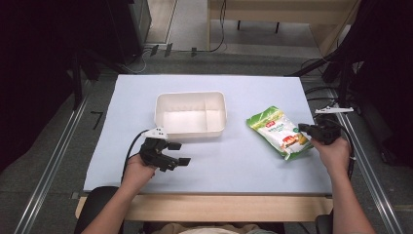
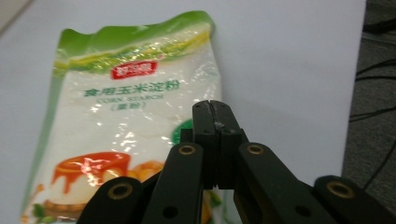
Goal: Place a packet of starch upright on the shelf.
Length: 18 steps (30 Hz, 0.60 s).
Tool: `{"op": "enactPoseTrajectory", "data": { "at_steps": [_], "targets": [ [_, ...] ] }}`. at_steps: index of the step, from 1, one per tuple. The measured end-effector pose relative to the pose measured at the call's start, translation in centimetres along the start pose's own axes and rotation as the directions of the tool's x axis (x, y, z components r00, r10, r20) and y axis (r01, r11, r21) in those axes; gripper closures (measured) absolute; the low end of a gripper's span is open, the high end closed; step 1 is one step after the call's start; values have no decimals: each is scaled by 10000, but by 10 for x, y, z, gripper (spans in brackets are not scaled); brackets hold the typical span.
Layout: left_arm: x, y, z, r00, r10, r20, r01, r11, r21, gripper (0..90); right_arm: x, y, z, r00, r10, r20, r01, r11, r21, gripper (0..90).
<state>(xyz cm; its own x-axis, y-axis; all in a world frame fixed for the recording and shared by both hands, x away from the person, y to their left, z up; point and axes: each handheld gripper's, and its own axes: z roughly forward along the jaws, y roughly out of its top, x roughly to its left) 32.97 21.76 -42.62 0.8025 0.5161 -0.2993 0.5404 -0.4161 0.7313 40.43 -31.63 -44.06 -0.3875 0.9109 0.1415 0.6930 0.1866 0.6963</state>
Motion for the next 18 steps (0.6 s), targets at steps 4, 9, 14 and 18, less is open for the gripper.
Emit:
{"op": "enactPoseTrajectory", "data": {
  "at_steps": [4,9,14,18],
  "targets": [
    [0,0,0,10000,-13,13,13,10000,-53,234,-6,-5,4,9997,89,246,-94,9997,206,900],
    [0,0,0,10000,12,-15,-12,10000,-6,234,-14,-14,12,9991,183,375,-211,9969,758,900],
    [0,1,0,10000,10,-9,-10,10000,-71,234,-15,-20,18,9990,367,236,-391,9931,1107,900],
    [0,1,1,10000,6,8,-6,10000,-59,234,-11,-20,18,9993,276,233,-302,9925,1188,900]
  ]
}}
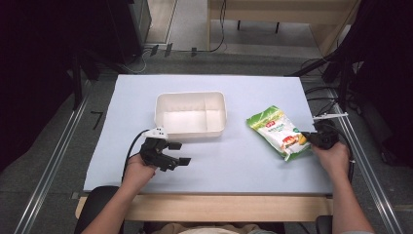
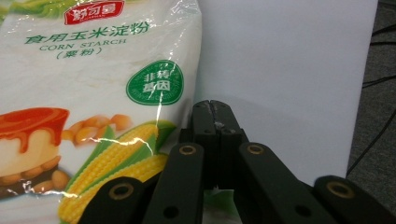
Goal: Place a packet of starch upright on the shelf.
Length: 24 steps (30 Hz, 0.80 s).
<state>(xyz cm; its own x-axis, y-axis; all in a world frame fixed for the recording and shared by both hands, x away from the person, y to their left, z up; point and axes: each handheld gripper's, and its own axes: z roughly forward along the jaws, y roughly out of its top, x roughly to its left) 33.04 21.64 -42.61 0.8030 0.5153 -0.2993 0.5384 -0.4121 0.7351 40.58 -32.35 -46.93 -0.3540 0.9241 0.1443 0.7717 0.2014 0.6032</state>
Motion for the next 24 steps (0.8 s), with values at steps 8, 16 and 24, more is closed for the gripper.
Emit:
{"op": "enactPoseTrajectory", "data": {
  "at_steps": [8,16,24],
  "targets": [
    [0,2,3,10000,33,91,-33,10000,-21,234,14,-2,-2,9999,-158,-68,160,9996,228,900],
    [1,4,4,9999,4,149,-3,10000,-86,234,30,-3,-3,9984,-323,-465,342,9986,398,900],
    [2,5,4,9998,77,189,-75,9999,-76,234,52,-1,-2,9912,-483,-1236,536,9978,395,900]
  ]
}}
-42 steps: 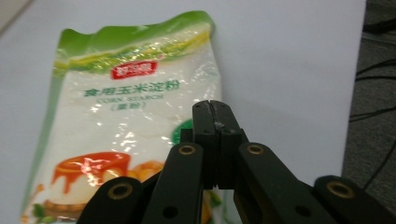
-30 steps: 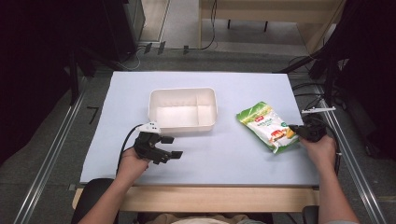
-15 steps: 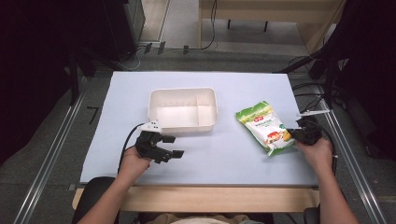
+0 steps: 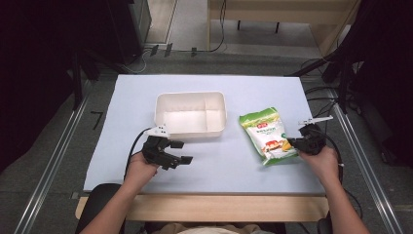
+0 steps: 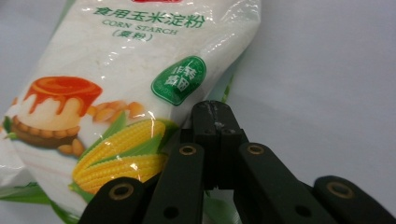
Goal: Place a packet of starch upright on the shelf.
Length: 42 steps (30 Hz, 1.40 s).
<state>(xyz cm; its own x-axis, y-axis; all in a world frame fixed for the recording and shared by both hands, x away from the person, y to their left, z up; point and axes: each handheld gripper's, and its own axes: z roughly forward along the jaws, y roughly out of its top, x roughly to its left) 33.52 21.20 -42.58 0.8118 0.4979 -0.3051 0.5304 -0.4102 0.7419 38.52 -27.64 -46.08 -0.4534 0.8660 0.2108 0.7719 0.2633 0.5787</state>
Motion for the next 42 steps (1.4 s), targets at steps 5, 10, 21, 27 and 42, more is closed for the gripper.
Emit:
{"op": "enactPoseTrajectory", "data": {
  "at_steps": [5,10,21,27,42],
  "targets": [
    [0,0,0,10000,-4,-14,4,10000,-8,234,9,2,1,9995,-40,-329,46,9998,180,900],
    [0,0,0,10000,6,-16,-6,10000,-23,234,22,1,0,9981,-467,-406,477,9986,240,900],
    [0,0,0,10000,-4,-50,4,10000,6,234,17,16,-15,9985,-377,398,401,9972,-627,848],
    [0,0,0,10000,-15,-58,15,10000,-11,234,18,29,-13,9985,-311,454,354,9947,-969,786],
    [0,-1,-1,9999,-50,-112,50,10000,-8,234,6,58,18,9983,107,572,-51,9953,-971,542]
  ]
}}
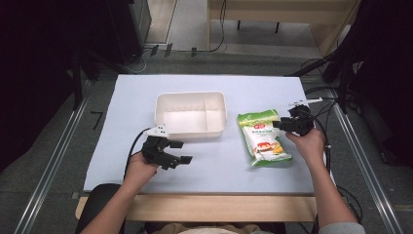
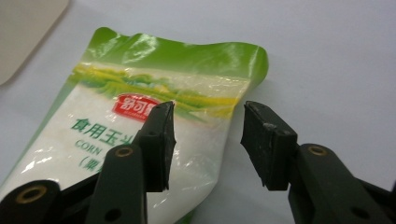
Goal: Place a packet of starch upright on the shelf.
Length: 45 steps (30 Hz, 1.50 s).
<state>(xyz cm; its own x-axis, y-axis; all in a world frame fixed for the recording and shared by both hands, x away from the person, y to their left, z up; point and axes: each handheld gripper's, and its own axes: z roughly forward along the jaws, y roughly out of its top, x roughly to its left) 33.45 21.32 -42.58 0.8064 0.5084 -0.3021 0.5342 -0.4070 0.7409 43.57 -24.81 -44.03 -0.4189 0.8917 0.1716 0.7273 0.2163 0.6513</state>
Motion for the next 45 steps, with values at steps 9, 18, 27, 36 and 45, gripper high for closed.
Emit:
{"op": "enactPoseTrajectory", "data": {
  "at_steps": [9,18,27,36,45],
  "targets": [
    [-1,0,0,10000,30,19,-30,10000,-25,234,-12,4,19,9990,409,153,-413,9988,273,463],
    [0,-1,0,10000,25,8,-25,10000,0,234,-13,4,37,9939,807,-751,-762,9952,606,429],
    [-1,-1,0,10000,26,12,-26,10000,-23,234,0,6,43,9908,482,-1267,-374,9956,865,572],
    [0,0,0,10000,54,20,-54,10000,-9,234,9,7,41,9851,41,-1717,142,9943,1054,865],
    [0,-1,-1,10000,73,23,-73,10000,-10,234,16,14,31,9894,-265,-1428,415,9938,1029,895]
  ]
}}
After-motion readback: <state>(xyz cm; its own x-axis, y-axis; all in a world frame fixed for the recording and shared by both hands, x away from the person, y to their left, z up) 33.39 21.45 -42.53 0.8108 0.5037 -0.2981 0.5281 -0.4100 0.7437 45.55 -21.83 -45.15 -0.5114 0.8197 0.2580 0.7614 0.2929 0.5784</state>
